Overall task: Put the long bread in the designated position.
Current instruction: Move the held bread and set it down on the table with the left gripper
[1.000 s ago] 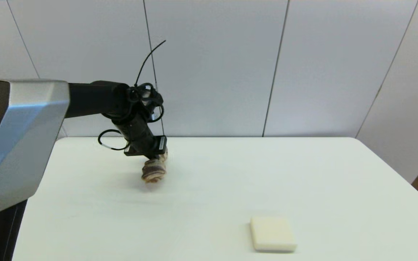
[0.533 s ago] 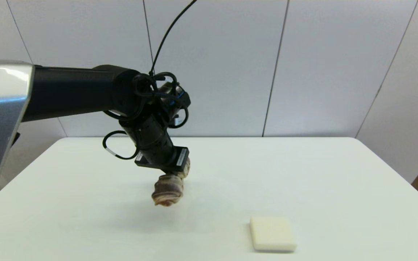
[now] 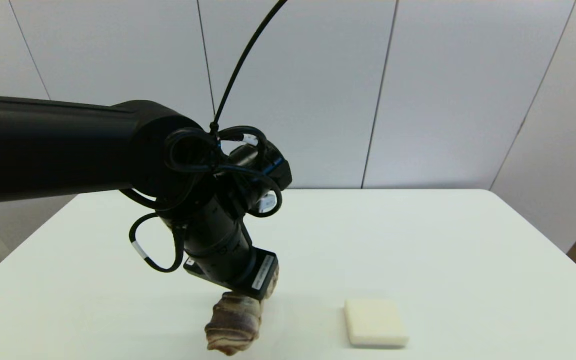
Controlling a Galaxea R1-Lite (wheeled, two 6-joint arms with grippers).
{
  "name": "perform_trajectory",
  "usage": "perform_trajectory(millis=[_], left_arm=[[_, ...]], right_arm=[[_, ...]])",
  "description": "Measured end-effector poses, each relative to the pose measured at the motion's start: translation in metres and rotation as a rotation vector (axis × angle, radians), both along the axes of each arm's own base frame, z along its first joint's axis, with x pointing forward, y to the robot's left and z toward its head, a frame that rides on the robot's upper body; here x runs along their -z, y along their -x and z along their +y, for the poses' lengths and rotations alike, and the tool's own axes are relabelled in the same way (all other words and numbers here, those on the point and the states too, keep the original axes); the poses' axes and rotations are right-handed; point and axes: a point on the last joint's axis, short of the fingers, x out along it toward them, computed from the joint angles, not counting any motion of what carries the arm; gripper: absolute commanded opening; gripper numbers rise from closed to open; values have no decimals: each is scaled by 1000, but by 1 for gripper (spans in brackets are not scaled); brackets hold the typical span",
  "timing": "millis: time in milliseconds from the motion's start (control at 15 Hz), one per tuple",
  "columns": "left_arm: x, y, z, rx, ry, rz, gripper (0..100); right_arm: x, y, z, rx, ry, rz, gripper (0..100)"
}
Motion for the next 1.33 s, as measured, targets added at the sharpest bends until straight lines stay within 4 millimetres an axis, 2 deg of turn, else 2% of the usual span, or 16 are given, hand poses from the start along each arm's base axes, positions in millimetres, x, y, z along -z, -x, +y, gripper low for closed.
perform_trajectory(millis=[200,467,1200,1267,1333], left_arm=[[0,14,-8,49,-4,4,0],[2,24,-20,100,20,2,0],[30,20,-57,160,39,-15,0],[31,19,-58,160,43,-16,100],[32,19,-59,161,42,-15,100]], right_arm=[[0,0,0,0,0,0,100],[0,0,0,1,0,0,100],[0,0,0,0,0,0,100],[0,0,0,1,0,0,100],[0,0,0,1,0,0,100]])
